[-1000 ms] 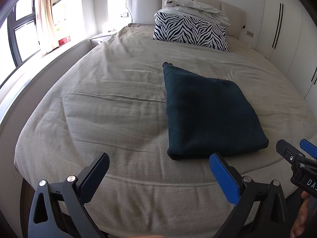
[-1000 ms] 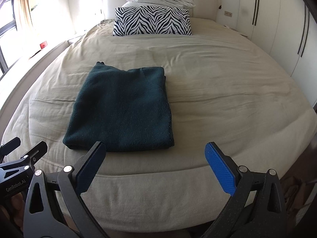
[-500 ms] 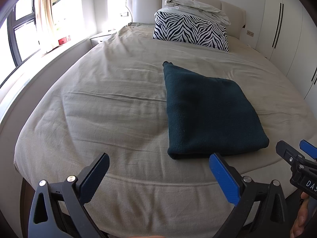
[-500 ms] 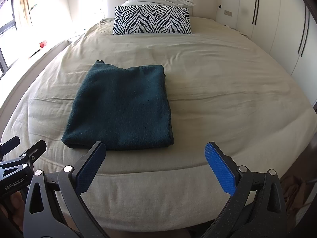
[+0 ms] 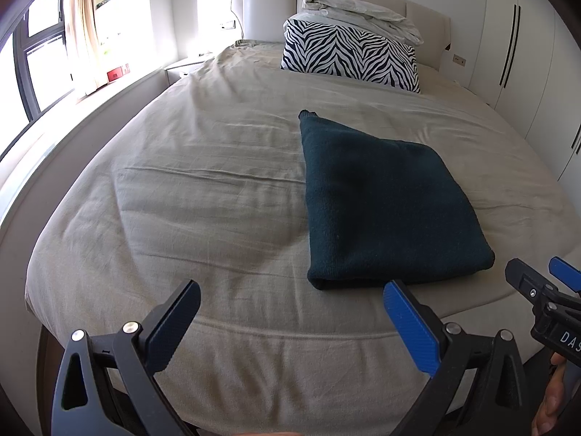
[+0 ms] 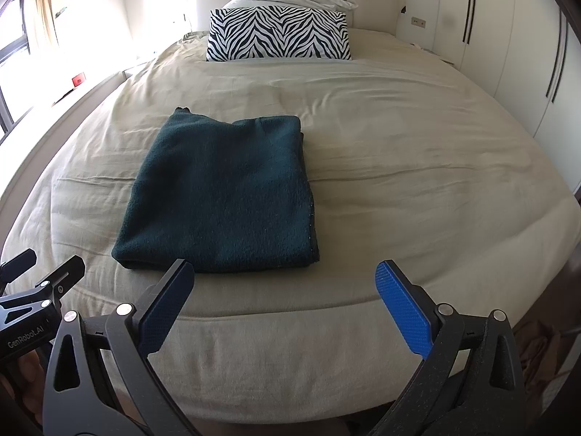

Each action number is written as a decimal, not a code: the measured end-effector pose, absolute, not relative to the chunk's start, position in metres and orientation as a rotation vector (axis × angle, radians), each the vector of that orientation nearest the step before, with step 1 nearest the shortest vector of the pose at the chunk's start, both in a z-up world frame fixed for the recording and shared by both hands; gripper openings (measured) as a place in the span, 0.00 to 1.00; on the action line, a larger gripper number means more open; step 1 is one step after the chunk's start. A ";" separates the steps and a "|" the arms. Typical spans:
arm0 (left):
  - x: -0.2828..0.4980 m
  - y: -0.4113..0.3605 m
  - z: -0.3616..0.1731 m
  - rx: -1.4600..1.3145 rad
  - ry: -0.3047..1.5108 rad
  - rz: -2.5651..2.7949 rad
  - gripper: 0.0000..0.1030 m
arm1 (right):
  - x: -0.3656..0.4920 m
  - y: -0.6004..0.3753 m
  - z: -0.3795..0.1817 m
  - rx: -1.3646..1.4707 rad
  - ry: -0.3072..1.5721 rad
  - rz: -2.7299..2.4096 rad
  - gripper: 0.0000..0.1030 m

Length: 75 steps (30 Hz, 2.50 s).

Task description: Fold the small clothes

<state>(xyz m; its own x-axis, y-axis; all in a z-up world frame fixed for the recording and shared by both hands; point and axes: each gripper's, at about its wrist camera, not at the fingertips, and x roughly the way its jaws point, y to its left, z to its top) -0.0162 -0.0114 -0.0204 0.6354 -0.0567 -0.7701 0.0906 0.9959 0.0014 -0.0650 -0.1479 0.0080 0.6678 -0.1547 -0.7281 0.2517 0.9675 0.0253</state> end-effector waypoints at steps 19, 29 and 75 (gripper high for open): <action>-0.015 -0.009 -0.024 0.044 0.880 -0.084 1.00 | -0.066 -0.149 0.003 0.126 0.814 -0.226 0.99; -0.015 -0.008 -0.024 0.045 0.880 -0.084 1.00 | -0.067 -0.150 0.002 0.126 0.814 -0.225 0.99; -0.014 0.000 -0.026 0.045 0.888 -0.080 1.00 | -0.067 -0.155 -0.003 0.127 0.825 -0.220 0.99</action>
